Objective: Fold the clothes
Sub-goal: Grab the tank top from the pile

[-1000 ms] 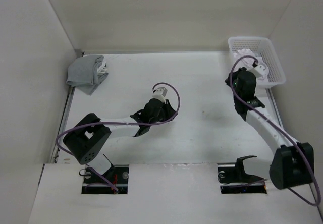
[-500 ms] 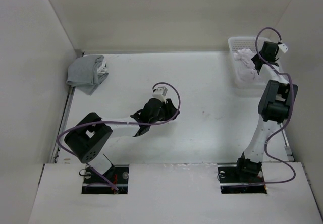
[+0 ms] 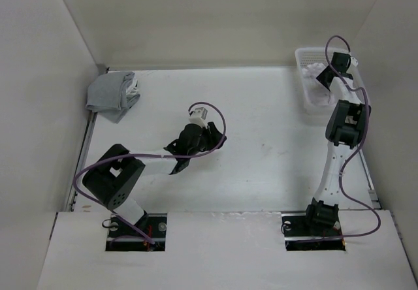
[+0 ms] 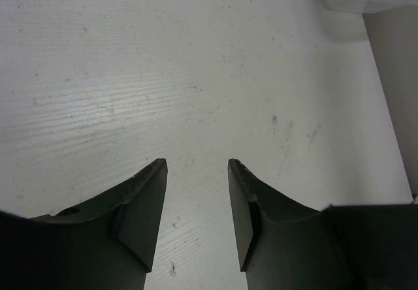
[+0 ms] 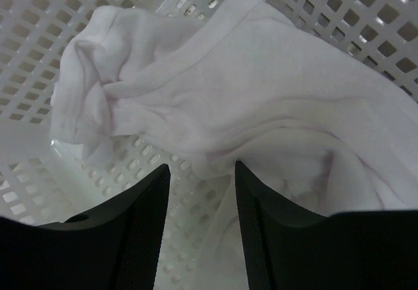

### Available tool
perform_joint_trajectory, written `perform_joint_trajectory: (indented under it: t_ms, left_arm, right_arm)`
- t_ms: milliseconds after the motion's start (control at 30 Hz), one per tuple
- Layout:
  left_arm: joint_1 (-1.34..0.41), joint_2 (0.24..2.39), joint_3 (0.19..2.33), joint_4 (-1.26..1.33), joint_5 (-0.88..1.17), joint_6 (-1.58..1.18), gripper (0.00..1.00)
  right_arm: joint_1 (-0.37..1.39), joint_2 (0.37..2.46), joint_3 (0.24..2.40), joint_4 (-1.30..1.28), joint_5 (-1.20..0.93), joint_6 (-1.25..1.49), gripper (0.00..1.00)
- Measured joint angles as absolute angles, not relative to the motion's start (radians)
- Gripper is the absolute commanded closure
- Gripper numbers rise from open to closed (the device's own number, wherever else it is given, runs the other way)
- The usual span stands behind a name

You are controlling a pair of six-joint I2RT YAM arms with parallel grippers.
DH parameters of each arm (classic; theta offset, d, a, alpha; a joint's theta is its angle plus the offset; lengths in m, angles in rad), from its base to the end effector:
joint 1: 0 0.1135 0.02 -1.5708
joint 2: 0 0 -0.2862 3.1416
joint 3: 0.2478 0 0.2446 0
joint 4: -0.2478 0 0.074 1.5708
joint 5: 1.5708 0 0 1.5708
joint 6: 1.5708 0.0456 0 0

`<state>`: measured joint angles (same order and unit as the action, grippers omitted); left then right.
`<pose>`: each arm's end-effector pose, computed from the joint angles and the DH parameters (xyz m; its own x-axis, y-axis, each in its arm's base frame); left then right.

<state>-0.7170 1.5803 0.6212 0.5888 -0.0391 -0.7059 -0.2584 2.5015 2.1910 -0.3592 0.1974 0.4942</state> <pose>0.2420 -0.2086 0.1967 -0.6157 -0.3232 -0.7186 0.3019 0.7457 -0.5940 0.5650 -0.1586 0.1954 -0.3390 0.5707 -0.7480 0.6361 0.7248 0.2647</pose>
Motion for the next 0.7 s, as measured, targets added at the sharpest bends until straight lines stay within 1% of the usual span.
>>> perform_joint_trajectory:
  t_ms: [100,167,233,367,400,433,567,667,700]
  left_arm:
    - [-0.714,1.591,0.621,0.6,-0.033,-0.709,0.59]
    - [-0.714,1.602,0.621,0.602,-0.029,-0.713,0.59]
    - [-0.714,1.606,0.621,0.602,-0.025,-0.714,0.59]
    - [-0.707,1.607,0.621,0.604,-0.016,-0.717,0.59]
    - [-0.706,1.607,0.621,0.604,-0.016,-0.718,0.59]
    - [-0.701,1.607,0.621,0.603,-0.014,-0.72,0.59]
    - [-0.679,1.607,0.62,0.605,-0.013,-0.727,0.59]
    - [-0.661,1.607,0.62,0.606,-0.006,-0.735,0.59]
    - [-0.654,1.607,0.62,0.608,-0.002,-0.739,0.59]
  right_arm:
    - [-0.258,2.463,2.1,-0.323,0.186,0.498,0.44]
    - [-0.257,2.409,1.989,-0.28,0.185,0.498,0.39]
    - [-0.254,2.383,1.956,-0.284,0.188,0.504,0.37]
    - [-0.254,2.403,2.085,-0.367,0.189,0.508,0.36]
    - [-0.254,2.421,2.141,-0.384,0.189,0.508,0.38]
    - [-0.254,2.45,2.209,-0.398,0.186,0.508,0.45]
    - [-0.254,2.532,2.333,-0.476,0.186,0.512,0.44]
    - [-0.254,2.564,2.34,-0.542,0.178,0.512,0.44]
    - [-0.254,2.566,2.335,-0.55,0.176,0.512,0.42]
